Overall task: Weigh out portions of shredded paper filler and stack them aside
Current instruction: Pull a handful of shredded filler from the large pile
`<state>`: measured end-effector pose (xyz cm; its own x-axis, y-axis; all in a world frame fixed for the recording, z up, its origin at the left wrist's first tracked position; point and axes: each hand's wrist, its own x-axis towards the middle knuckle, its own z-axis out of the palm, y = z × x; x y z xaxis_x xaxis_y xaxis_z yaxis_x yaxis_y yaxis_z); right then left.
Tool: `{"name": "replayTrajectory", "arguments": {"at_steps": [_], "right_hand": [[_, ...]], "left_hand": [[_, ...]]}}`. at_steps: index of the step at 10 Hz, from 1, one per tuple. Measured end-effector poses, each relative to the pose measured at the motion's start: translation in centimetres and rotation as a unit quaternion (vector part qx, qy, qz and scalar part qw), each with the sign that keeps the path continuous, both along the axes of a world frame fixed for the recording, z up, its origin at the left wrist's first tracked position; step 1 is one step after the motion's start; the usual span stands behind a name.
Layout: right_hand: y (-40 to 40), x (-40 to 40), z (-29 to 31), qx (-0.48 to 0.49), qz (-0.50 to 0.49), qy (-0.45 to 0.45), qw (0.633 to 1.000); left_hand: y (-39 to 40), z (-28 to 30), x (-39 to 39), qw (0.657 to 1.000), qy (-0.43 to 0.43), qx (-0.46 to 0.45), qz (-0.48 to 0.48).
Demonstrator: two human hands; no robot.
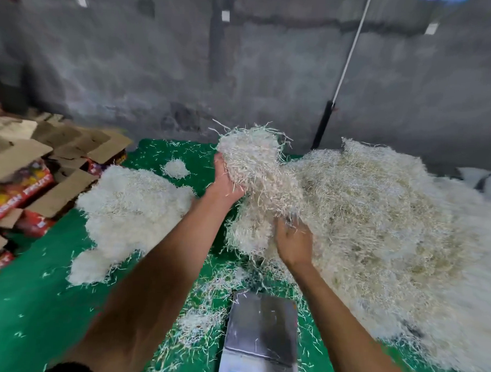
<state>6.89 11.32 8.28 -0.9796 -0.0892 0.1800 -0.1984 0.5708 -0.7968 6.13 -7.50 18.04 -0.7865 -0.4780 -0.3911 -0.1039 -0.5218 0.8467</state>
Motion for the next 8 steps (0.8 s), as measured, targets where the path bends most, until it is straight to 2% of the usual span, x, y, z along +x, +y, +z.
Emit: {"name": "replayTrajectory", "arguments": {"at_steps": [1, 2, 3, 4, 5, 6, 7, 8], "right_hand": [[-1.8, 2.7, 2.1, -0.116, 0.039, -0.107, 0.987], [-2.5, 4.4, 3.2, -0.119, 0.118, -0.203, 0.965], [-2.3, 5.0, 4.1, -0.158, 0.103, -0.235, 0.954], [-1.4, 3.7, 4.2, -0.179, 0.056, -0.213, 0.959], [-0.9, 2.6, 4.4, -0.179, 0.016, -0.161, 0.971], [-0.8, 2.5, 4.0, -0.017, 0.052, -0.063, 0.996], [-1.3, 2.8, 3.4, 0.059, 0.148, -0.012, 0.987], [-1.0, 2.7, 2.7, -0.012, 0.114, 0.048, 0.992]], "left_hand": [[2.0, 0.9, 2.1, 0.999, 0.031, -0.029, -0.007], [3.0, 0.3, 2.6, 1.0, -0.015, 0.005, -0.014], [5.1, 0.3, 3.8, 0.994, -0.046, -0.06, -0.077], [5.8, -1.7, 5.2, 0.962, -0.09, -0.251, -0.065], [4.8, -3.1, 5.8, 0.982, -0.006, -0.144, -0.123], [5.1, -2.5, 6.3, 0.968, 0.048, -0.057, -0.24], [5.8, -1.8, 5.4, 0.972, -0.012, -0.179, -0.155], [3.9, -1.0, 3.9, 0.99, -0.014, -0.127, -0.062]]}}
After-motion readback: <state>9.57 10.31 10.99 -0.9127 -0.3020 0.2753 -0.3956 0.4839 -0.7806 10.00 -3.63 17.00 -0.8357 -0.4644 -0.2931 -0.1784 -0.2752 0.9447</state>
